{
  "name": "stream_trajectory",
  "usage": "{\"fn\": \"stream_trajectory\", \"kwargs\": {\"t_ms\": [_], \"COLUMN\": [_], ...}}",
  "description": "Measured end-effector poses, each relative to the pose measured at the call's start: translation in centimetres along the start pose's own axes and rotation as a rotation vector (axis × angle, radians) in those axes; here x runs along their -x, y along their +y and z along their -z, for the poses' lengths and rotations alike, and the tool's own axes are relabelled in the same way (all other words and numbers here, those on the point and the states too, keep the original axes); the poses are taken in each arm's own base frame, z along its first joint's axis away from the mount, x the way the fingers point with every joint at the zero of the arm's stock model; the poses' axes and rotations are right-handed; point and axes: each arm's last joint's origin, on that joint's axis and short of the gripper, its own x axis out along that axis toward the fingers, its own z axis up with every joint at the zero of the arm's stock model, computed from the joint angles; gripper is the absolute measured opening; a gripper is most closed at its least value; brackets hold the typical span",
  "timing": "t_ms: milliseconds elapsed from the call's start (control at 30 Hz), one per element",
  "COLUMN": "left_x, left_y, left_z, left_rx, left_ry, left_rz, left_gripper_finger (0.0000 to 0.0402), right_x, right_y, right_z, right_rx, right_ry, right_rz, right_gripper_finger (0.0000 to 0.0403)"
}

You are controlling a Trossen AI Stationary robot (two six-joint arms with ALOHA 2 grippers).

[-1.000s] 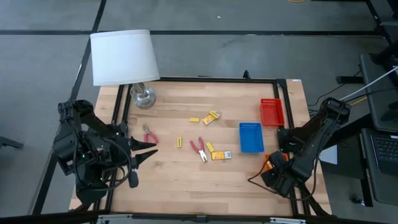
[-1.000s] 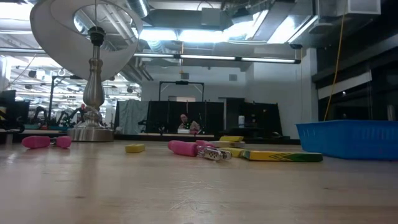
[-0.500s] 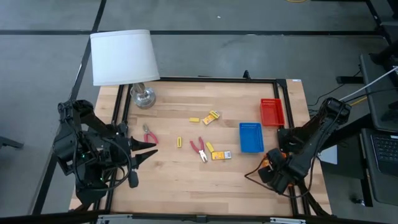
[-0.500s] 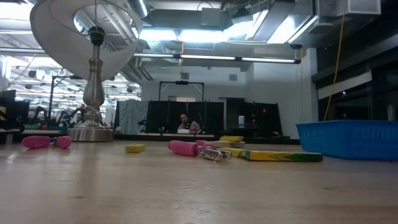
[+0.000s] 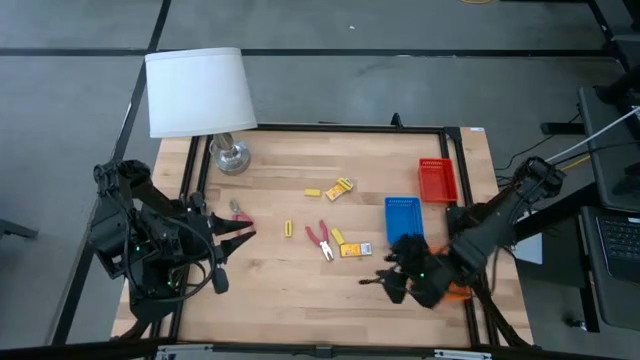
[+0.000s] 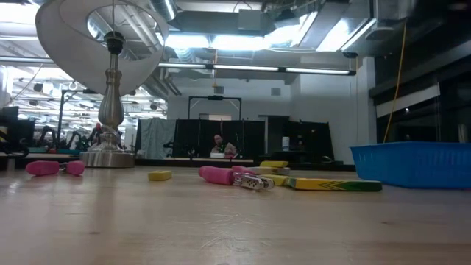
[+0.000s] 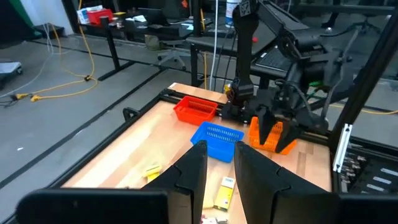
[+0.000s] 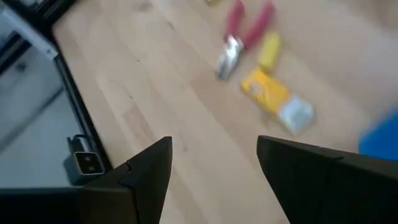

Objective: Pick & Place School Supplies
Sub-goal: Put the bottom box of crayons into the orange bin

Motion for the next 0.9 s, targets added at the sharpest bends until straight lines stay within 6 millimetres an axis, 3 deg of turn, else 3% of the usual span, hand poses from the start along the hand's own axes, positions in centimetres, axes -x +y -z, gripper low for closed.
{"fn": "stream_trajectory", "kwargs": {"t_ms": [200,433,667,900], "left_x": [0.0,0.2,-0.1,-0.1], "left_y": [-0.7,-2.6,-3.5,-3.5], "left_z": [0.5,1.8,2.6,2.6], "left_rx": [-0.004,-0.012,0.001,0.012], "left_ry": [0.001,-0.002,0.006,0.018], "left_rz": [0.004,0.015,0.011,0.018], "left_gripper_finger": [0.0077,0.0077,0.0077,0.0077], "right_x": [-4.9,-10.4,-14.1,-16.6], "right_y": [-0.4,-2.1,-3.9,-5.5], "right_z": [-3.8,-4.7,-4.9,-4.7], "right_rx": [0.321,0.701,0.729,0.701], "right_ry": [0.086,0.271,0.374,0.456], "right_rz": [-0.081,-0.105,-0.049,0.024], "right_gripper_finger": [0.0239,0.0239,0.0238,0.0238]}}
